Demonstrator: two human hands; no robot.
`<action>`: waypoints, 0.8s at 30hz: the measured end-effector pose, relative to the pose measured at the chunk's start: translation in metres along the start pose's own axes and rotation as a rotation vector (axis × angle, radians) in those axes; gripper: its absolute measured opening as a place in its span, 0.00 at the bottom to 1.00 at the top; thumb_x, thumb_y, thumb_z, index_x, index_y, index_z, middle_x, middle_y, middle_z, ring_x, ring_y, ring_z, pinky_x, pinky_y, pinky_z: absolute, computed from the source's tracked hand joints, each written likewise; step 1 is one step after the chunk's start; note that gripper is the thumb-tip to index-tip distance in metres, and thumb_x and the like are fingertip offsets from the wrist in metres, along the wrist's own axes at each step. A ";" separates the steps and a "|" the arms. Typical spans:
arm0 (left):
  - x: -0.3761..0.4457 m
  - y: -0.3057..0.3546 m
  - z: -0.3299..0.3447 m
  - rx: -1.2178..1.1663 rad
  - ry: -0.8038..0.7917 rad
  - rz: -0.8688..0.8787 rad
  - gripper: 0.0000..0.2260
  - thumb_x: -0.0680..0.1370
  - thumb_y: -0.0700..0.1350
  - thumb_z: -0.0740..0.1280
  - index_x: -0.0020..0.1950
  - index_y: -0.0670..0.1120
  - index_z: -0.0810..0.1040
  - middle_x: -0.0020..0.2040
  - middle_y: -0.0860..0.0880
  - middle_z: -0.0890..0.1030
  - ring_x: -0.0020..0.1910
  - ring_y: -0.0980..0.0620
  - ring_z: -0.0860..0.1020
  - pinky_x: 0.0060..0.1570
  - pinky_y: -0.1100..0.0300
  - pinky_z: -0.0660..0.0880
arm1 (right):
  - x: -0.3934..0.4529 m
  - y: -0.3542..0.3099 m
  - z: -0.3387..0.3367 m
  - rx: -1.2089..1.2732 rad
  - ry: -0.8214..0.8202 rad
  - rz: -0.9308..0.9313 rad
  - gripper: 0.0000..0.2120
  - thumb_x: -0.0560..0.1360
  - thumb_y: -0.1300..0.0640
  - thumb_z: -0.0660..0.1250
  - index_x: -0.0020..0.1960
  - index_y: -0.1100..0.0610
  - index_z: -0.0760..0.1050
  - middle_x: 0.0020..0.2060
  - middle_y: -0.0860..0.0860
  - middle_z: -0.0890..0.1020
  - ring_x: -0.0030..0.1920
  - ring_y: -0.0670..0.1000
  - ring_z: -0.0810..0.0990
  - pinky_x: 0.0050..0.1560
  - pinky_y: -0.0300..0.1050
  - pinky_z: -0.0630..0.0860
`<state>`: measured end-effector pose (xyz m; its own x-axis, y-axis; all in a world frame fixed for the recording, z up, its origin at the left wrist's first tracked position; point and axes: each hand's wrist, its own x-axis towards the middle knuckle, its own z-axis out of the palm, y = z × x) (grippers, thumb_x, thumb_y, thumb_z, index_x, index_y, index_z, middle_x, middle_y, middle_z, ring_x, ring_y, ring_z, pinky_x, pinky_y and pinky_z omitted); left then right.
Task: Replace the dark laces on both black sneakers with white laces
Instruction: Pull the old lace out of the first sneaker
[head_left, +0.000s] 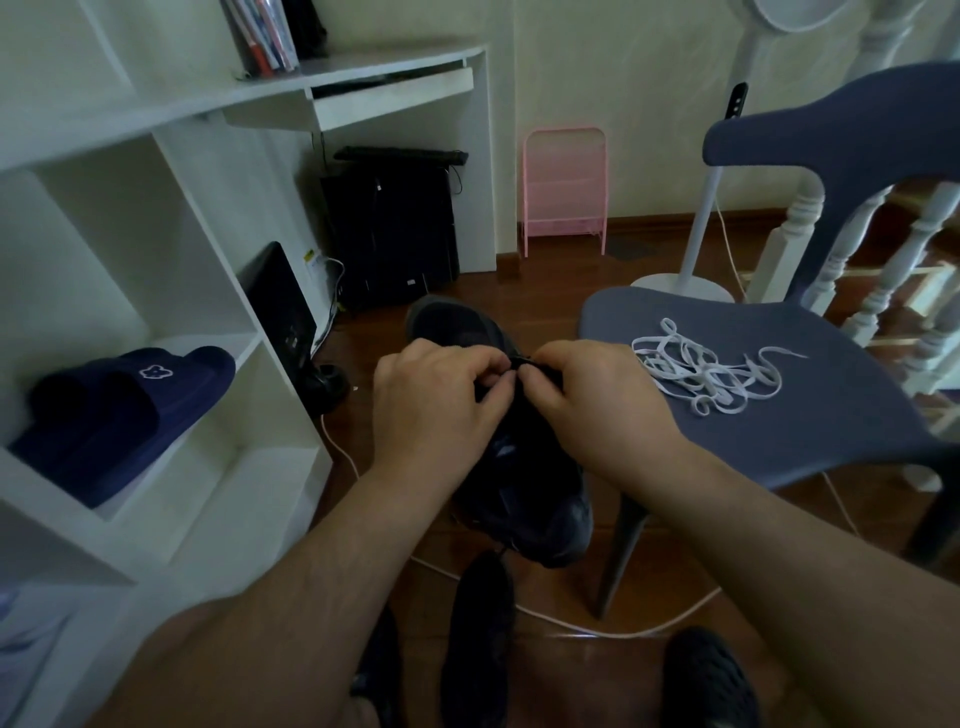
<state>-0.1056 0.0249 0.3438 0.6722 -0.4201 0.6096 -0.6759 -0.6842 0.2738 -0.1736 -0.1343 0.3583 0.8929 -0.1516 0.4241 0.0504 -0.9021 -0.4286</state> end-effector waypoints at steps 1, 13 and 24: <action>0.000 0.000 -0.001 0.001 -0.008 0.007 0.07 0.79 0.58 0.69 0.50 0.59 0.85 0.38 0.59 0.80 0.46 0.52 0.77 0.48 0.51 0.70 | 0.000 0.000 0.000 -0.002 -0.010 0.002 0.14 0.82 0.46 0.62 0.41 0.51 0.76 0.31 0.47 0.75 0.36 0.53 0.76 0.37 0.55 0.76; 0.013 -0.037 -0.029 -0.200 -0.114 -0.240 0.09 0.69 0.58 0.60 0.44 0.56 0.76 0.43 0.53 0.77 0.47 0.44 0.77 0.47 0.46 0.77 | 0.007 0.021 -0.014 -0.070 0.025 0.051 0.14 0.83 0.47 0.61 0.42 0.53 0.77 0.34 0.50 0.78 0.37 0.54 0.76 0.38 0.54 0.76; 0.004 -0.001 0.000 0.004 -0.101 -0.003 0.10 0.81 0.60 0.65 0.53 0.60 0.85 0.50 0.60 0.79 0.55 0.52 0.74 0.52 0.53 0.64 | 0.001 0.001 0.000 -0.111 0.007 -0.020 0.15 0.82 0.47 0.61 0.41 0.53 0.75 0.35 0.48 0.76 0.39 0.57 0.77 0.39 0.54 0.75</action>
<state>-0.1020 0.0243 0.3463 0.7014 -0.4762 0.5303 -0.6730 -0.6875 0.2727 -0.1726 -0.1356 0.3585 0.8888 -0.1360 0.4376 0.0174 -0.9442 -0.3289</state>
